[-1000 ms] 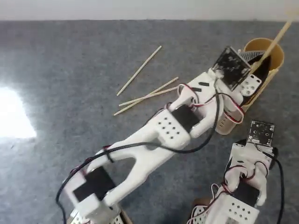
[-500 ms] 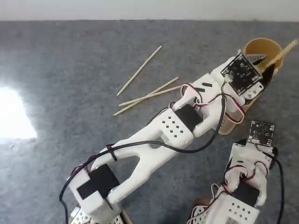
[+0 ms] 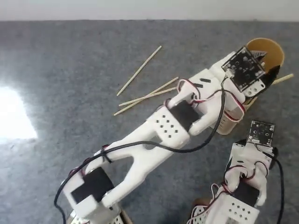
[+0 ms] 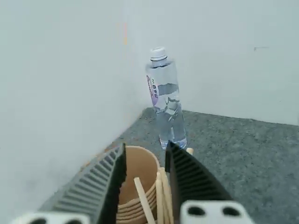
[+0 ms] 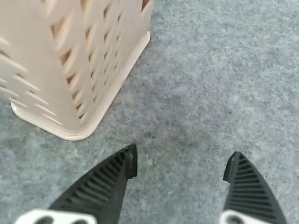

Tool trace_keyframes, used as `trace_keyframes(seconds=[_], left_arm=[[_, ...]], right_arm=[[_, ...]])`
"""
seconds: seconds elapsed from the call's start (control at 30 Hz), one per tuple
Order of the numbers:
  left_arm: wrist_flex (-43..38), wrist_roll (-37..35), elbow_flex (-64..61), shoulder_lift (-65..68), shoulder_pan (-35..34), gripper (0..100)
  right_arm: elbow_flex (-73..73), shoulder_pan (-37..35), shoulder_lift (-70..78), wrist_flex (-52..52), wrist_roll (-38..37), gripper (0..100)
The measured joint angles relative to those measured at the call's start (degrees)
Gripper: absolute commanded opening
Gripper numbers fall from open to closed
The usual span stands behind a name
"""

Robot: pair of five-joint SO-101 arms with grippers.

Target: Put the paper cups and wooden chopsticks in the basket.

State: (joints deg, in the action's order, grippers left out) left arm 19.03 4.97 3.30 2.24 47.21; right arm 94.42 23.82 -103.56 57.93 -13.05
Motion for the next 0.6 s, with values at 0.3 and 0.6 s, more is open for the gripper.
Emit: trace_keyframes(seconds=[0.3,0.6], left_arm=[[32.97,5.45,17.76,-6.59,-6.51,13],[65.67,5.45,33.85,-7.47,-19.60,14]], right_arm=[[0.00,0.00,0.00,0.00,0.00,30.3],[0.00,0.00,0.00,0.00,0.00,30.3]])
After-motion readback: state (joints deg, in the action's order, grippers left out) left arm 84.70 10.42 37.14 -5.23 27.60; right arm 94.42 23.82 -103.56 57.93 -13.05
